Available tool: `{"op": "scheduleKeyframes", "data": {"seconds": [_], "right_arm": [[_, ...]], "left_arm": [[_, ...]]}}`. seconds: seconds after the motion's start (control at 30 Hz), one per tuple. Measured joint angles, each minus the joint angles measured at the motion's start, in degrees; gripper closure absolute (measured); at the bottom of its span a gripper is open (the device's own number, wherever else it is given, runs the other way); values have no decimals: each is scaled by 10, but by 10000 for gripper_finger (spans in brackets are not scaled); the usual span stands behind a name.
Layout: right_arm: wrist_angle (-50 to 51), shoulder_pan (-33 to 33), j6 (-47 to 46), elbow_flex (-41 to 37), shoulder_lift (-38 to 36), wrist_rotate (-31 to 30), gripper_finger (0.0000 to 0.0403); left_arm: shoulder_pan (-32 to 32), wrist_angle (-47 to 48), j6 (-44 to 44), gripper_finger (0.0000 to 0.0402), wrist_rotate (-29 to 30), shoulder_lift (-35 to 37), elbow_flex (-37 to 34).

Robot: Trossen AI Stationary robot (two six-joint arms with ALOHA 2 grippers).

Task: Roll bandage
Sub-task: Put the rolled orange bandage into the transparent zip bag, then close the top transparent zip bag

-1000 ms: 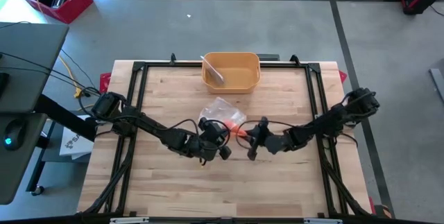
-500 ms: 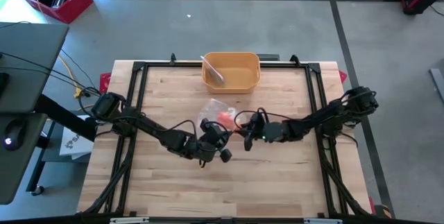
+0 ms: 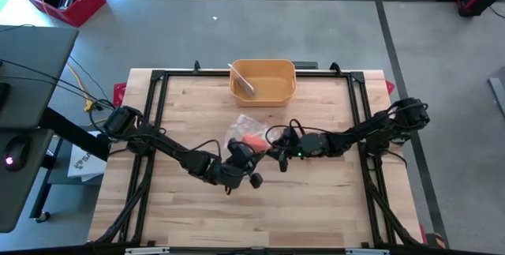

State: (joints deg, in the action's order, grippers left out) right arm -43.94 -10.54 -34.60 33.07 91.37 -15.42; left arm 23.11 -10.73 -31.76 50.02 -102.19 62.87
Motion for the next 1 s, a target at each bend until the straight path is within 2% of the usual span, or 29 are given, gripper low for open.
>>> {"op": "scheduleKeyframes", "data": {"seconds": [0.2, 0.47, 0.63, 0.73, 0.8, 0.93, 1.0], "right_arm": [[25, 0, 4, 0, 0, 10, 241], [45, -22, -14, 0, -4, 11, 244], [97, -47, 8, 0, -51, 11, 253], [132, -69, 64, 0, -106, 11, 258], [150, -88, 137, 0, -149, 24, 259], [195, -136, 320, 0, -231, 60, 258], [235, -153, 367, 0, -264, 33, 258]], "left_arm": [[2, 67, -82, 401, 2, 0, 0], [2, 110, -156, 401, -19, -1, 0], [2, 111, -155, 401, -34, 13, 0], [2, 113, -135, 401, -36, 44, 0], [-1, 127, -117, 401, -48, 70, 0], [-15, 146, -83, 401, -125, 123, 0], [-23, 151, -66, 401, -165, 136, 0]]}}
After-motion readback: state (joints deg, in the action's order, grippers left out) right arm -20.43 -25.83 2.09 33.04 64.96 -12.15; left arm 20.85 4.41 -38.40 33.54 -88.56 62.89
